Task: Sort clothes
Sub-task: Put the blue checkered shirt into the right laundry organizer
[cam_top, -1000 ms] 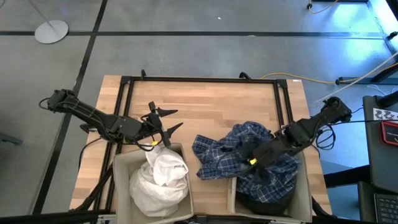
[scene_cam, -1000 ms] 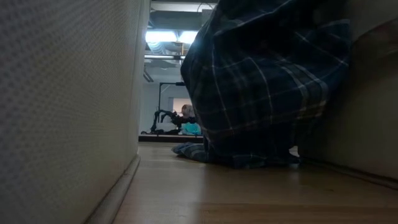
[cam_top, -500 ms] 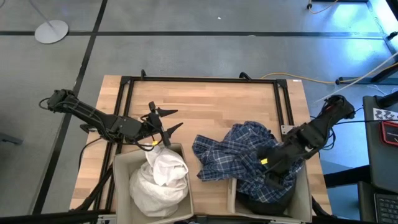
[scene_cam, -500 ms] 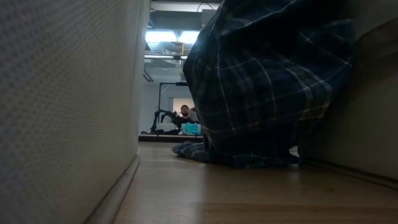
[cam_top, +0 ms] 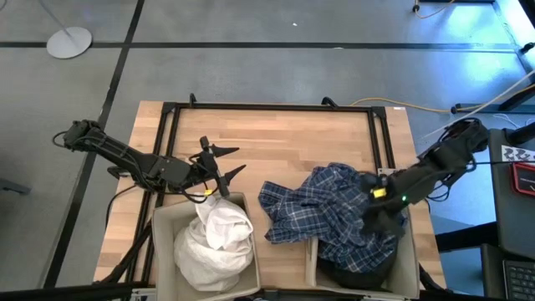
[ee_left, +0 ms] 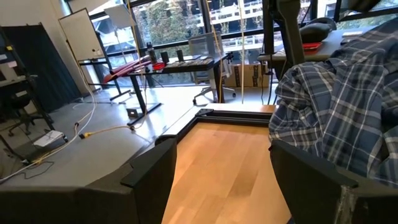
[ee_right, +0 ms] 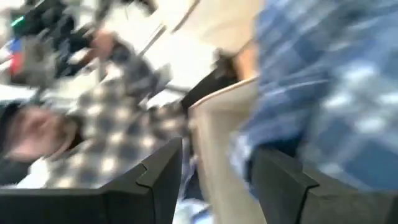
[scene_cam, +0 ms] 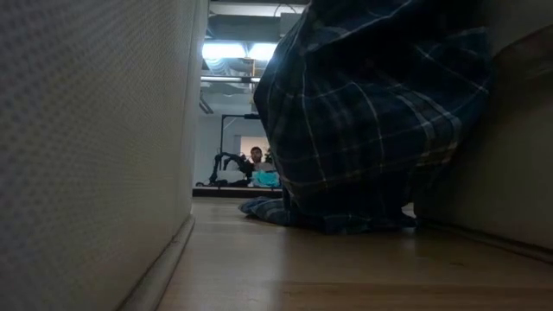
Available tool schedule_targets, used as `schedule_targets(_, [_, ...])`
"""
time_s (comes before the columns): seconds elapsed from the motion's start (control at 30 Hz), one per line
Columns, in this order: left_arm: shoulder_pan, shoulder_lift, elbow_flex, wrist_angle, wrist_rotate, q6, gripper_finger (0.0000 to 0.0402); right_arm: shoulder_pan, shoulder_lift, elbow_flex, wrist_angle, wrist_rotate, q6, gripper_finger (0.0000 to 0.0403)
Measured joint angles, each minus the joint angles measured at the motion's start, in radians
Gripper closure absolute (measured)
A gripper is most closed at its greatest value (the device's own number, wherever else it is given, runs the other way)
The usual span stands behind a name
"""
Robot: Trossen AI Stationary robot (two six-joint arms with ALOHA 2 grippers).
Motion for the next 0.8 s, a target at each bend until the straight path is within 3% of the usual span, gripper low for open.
schedule_targets(0.2, [0.000, 0.000, 0.000, 0.000, 0.000, 0.001, 0.0150, -0.001, 0.013, 0.000, -0.290, 0.238, -0.040, 0.0219])
schedule_targets(0.33, [0.000, 0.000, 0.000, 0.000, 0.000, 0.001, 0.0150, -0.001, 0.036, -0.001, -0.463, 0.313, -0.054, 0.0219])
schedule_targets(0.47, [0.006, 0.000, 0.000, 0.008, 0.000, 0.012, 0.0150, -0.001, 0.033, 0.018, -0.457, 0.318, -0.065, 0.0219])
schedule_targets(0.6, [0.022, 0.000, 0.000, 0.007, 0.000, 0.002, 0.0150, -0.001, 0.030, 0.129, -0.454, 0.331, -0.091, 0.0219])
schedule_targets(0.8, [0.032, 0.004, 0.000, 0.006, 0.000, -0.008, 0.0150, -0.001, 0.029, 0.298, -0.364, 0.480, -0.223, 0.0219])
